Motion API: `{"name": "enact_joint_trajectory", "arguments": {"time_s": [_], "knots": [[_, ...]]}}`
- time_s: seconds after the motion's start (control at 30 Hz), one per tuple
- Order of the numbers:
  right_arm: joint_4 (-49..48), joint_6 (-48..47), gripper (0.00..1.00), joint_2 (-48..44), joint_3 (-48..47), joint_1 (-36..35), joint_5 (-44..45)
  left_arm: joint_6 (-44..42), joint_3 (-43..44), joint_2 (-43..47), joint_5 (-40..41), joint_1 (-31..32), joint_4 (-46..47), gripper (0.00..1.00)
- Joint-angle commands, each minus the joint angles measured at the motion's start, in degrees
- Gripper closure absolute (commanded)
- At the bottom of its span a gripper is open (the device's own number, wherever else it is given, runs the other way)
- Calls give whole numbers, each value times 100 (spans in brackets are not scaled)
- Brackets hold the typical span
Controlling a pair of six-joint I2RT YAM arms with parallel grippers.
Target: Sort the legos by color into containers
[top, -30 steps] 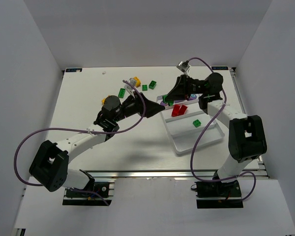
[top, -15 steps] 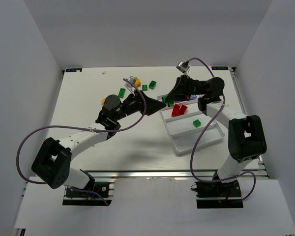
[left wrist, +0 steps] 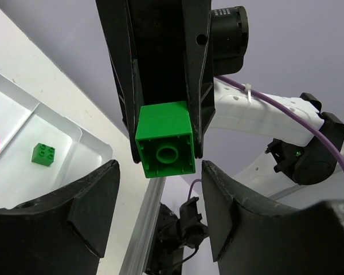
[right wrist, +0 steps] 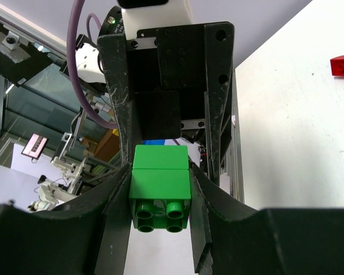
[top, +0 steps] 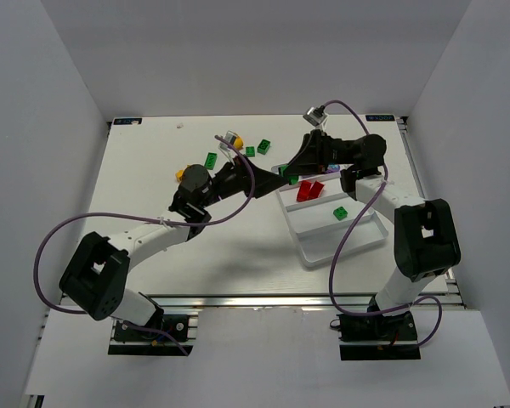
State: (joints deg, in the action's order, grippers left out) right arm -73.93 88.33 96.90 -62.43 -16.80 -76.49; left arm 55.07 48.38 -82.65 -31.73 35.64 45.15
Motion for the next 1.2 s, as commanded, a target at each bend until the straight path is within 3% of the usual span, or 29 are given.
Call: {"name": "enact_joint_trajectory", "arguments": {"time_s": [0.0,0.17,0.27,0.43,0.7,0.9,1.17], "knots": [[-456,-27,100,-128,30,-61,82,179,110,-31,-141,13,345,32],[-438,-97,100,-128,38,-104,73,224,180,-119,-211,13,363,36],[-429,-123,100,-128,47,-113,46,276,189,-155,-237,13,442,41],[-429,-202,100,-128,65,-113,-41,408,181,-225,-317,13,609,59],[-297,-492,100,-154,135,-122,-173,478,207,-260,-343,5,671,70],[-210,-607,74,-154,144,-113,-191,505,181,-260,-378,5,671,73],[-34,-748,72,-172,135,-96,-279,382,84,-32,-334,-92,460,74]]}}
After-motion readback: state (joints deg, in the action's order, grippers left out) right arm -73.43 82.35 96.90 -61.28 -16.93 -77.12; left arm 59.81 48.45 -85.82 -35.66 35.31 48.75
